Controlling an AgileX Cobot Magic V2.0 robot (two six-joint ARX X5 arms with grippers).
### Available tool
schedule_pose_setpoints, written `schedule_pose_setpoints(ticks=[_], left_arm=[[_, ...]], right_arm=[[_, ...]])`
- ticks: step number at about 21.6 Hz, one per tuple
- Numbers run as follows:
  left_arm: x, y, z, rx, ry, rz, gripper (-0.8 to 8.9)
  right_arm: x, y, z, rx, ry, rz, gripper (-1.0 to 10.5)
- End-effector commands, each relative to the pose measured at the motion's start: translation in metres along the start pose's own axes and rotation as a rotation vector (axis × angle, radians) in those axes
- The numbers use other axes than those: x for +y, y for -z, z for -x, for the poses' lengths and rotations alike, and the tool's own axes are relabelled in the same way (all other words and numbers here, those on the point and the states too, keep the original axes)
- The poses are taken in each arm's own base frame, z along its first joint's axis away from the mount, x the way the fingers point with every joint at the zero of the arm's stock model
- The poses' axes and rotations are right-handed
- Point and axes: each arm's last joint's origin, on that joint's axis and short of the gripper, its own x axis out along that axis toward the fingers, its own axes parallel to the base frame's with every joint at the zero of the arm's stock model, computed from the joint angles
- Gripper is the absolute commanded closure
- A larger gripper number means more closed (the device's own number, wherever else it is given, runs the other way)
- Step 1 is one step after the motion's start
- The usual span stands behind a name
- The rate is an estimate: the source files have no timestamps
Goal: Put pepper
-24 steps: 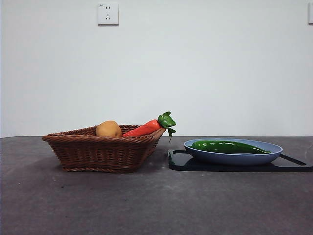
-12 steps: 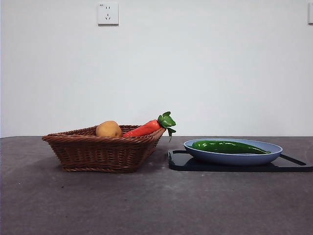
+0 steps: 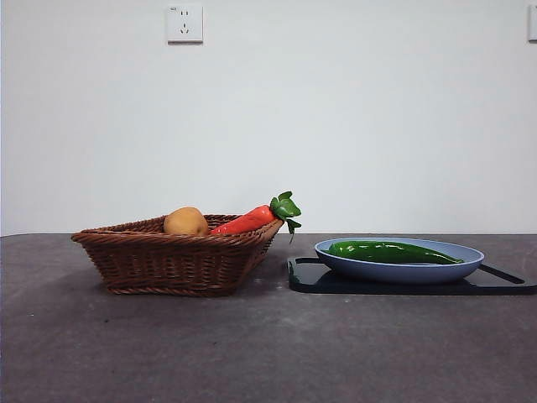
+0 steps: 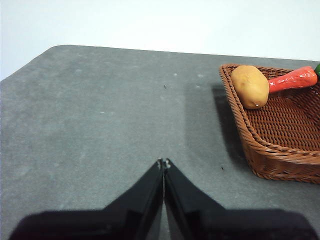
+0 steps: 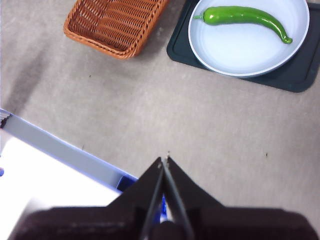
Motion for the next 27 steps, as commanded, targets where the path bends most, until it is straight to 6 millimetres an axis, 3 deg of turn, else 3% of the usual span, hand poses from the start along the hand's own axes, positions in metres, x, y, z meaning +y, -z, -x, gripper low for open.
schedule_pose_setpoints(ticks=[1, 4, 6, 12, 18, 27], left_arm=[[0.000, 0.002, -0.001, -0.004, -0.001, 0.006, 8.05], [0.000, 0.002, -0.001, -0.004, -0.001, 0.006, 8.05], [0.001, 0.002, -0.001, -0.003, -0.001, 0.006, 8.05], [0.000, 0.002, -0.001, -0.004, -0.001, 0.006, 8.05], [0.000, 0.002, -0.001, -0.003, -0.001, 0.006, 8.05], [0.000, 0.002, -0.001, -0.004, -0.001, 0.006, 8.05]], right_arm=[[0.002, -0.010, 0.009, -0.168, 0.034, 0.040, 9.4], [-0.002, -0.006, 0.016, -0.417, 0.082, 0.085, 9.4], [-0.009, 0.009, 0.011, -0.533, 0.127, 0.085, 9.4], [-0.040, 0.072, -0.040, -0.809, 0.344, 0.079, 9.4], [-0.056, 0.110, -0.084, -0.882, 0.338, 0.070, 9.4], [-0.075, 0.155, -0.137, -0.828, 0.320, 0.007, 9.4]])
